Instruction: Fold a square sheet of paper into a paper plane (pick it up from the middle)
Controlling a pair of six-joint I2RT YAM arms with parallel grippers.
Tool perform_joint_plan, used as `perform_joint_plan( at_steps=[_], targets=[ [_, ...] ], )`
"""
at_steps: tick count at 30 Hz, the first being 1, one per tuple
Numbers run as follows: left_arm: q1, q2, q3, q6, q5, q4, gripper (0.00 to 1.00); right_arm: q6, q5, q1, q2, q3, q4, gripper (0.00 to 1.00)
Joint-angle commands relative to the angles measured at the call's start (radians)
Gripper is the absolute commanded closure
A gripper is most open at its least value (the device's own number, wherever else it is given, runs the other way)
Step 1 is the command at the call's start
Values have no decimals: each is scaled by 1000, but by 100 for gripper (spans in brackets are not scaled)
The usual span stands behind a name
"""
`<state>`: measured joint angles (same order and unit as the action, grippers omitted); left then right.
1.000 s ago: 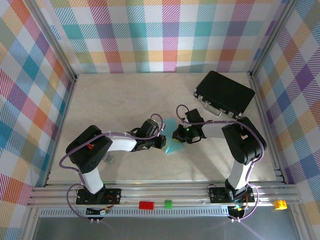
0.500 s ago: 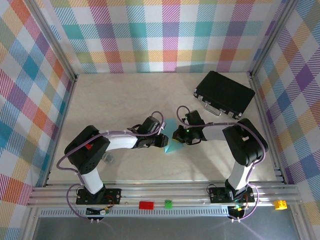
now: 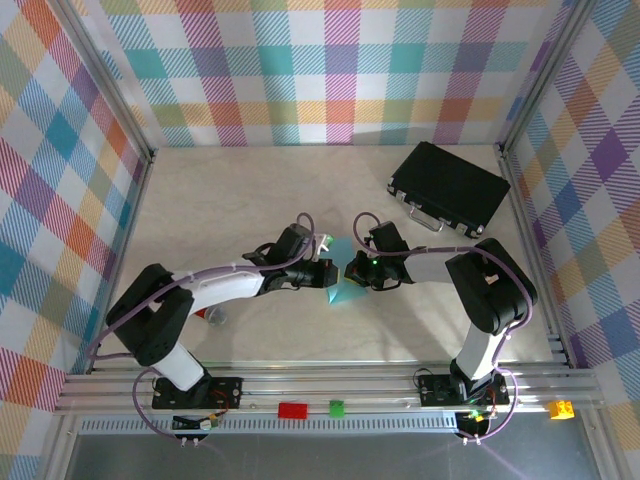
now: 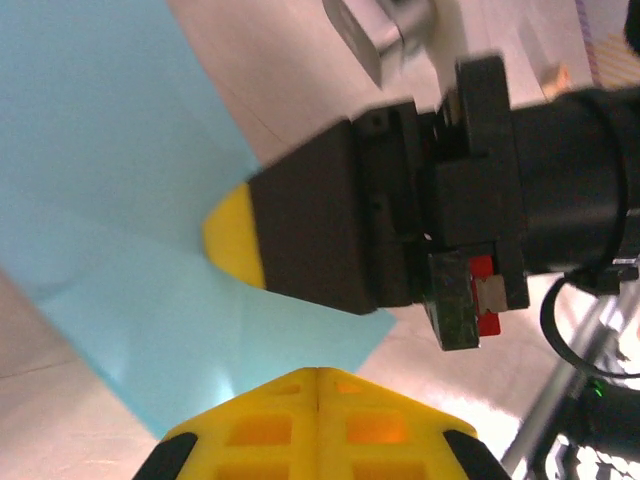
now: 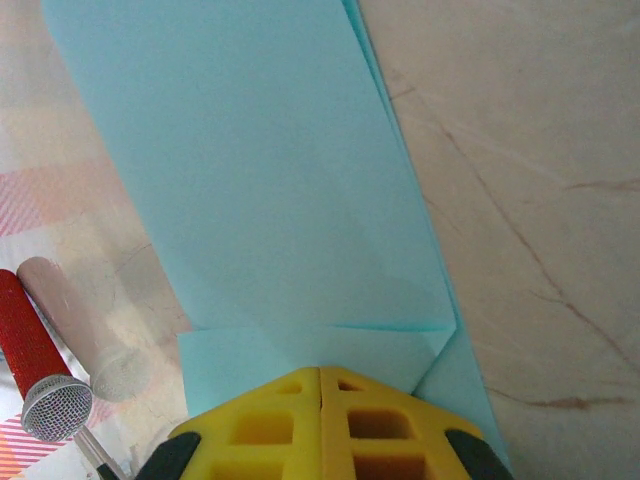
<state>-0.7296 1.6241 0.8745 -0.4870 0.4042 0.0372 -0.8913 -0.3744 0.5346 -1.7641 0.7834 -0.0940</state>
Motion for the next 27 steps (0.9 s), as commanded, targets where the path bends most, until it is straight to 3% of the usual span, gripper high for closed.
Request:
perform_joint_plan(
  at_steps=[1, 13, 27],
  targets=[
    [9, 76, 44, -40, 162, 22, 100, -5, 81, 7, -31, -47, 127, 100],
    [18, 211, 65, -47, 199, 46, 100, 3, 75, 7, -31, -41, 129, 100],
    [19, 213, -67, -80, 217, 138, 100, 13, 77, 6, -44, -32, 142, 100]
  ],
)
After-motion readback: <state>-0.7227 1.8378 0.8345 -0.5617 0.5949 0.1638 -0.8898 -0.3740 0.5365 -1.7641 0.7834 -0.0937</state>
